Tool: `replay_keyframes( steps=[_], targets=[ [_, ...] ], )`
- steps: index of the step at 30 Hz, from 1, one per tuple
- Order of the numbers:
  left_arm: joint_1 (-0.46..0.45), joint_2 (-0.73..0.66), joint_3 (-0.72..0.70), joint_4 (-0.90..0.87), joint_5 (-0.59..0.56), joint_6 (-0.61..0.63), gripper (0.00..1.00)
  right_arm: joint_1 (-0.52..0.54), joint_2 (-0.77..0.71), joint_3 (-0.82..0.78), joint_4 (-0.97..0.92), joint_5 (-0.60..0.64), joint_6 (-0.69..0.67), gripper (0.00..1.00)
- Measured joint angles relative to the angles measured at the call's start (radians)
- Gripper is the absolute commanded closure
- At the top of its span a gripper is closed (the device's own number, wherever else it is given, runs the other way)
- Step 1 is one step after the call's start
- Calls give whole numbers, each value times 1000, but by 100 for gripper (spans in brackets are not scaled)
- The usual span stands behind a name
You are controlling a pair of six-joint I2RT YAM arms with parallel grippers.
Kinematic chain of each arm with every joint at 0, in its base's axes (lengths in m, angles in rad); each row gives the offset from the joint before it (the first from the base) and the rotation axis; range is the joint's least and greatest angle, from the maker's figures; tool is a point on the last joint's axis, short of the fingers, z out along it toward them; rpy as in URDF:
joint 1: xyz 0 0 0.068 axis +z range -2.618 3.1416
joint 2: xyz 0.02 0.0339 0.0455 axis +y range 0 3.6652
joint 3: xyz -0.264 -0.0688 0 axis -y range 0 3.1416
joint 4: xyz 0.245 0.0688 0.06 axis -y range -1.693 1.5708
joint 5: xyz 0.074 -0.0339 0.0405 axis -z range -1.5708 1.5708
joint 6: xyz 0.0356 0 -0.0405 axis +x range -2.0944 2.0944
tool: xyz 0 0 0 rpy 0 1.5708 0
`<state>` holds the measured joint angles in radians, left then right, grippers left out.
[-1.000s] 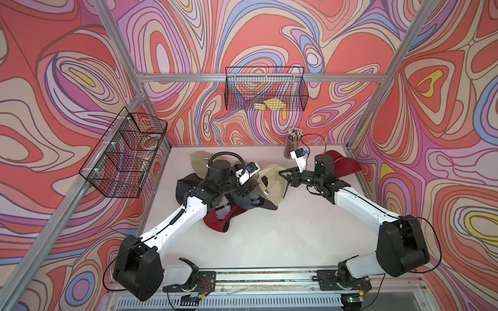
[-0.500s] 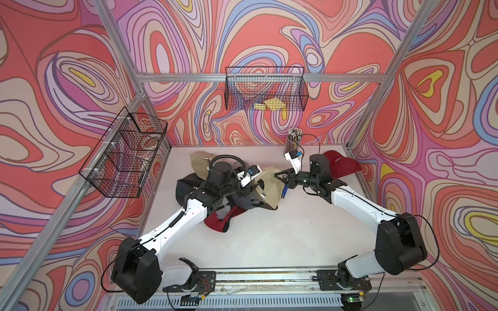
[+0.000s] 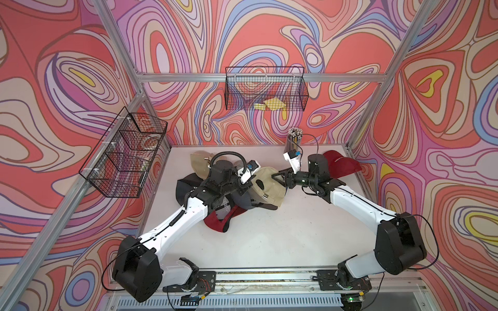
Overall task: Open the adjustable buckle of the baseball cap
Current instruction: Open the adjustable buckle on the baseball cap.
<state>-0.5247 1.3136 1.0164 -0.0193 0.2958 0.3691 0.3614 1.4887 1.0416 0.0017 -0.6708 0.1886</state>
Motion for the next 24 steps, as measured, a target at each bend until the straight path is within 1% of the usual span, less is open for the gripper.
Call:
replay_keyframes(
  steps=[2, 3, 6, 9, 11, 15, 21, 23, 24],
  targets=[
    [0, 8, 5, 0, -14, -42, 100, 0, 0, 13, -14, 21, 7, 29],
    [0, 9, 5, 0, -24, -66, 100, 0, 0, 17, -21, 34, 11, 27],
    [5, 10, 5, 0, -44, -138, 100, 0, -5, 21, -50, 87, 23, 25],
    [27, 10, 5, 2, -50, -220, 100, 0, -26, 20, -92, 149, 42, 26],
    [48, 10, 3, 14, -41, -266, 100, 0, -45, 18, -109, 179, 56, 30],
    [75, 10, -7, 59, -15, -334, 100, 0, -79, 0, -125, 213, 90, 43],
    [77, 8, -25, 98, 33, -376, 100, 0, -61, -8, -136, 217, 141, 48],
    [80, 4, -29, 108, 45, -383, 100, 0, -44, -8, -135, 210, 158, 55],
    [80, 2, -31, 111, 49, -385, 100, 0, -35, -8, -134, 207, 166, 61]
  ],
)
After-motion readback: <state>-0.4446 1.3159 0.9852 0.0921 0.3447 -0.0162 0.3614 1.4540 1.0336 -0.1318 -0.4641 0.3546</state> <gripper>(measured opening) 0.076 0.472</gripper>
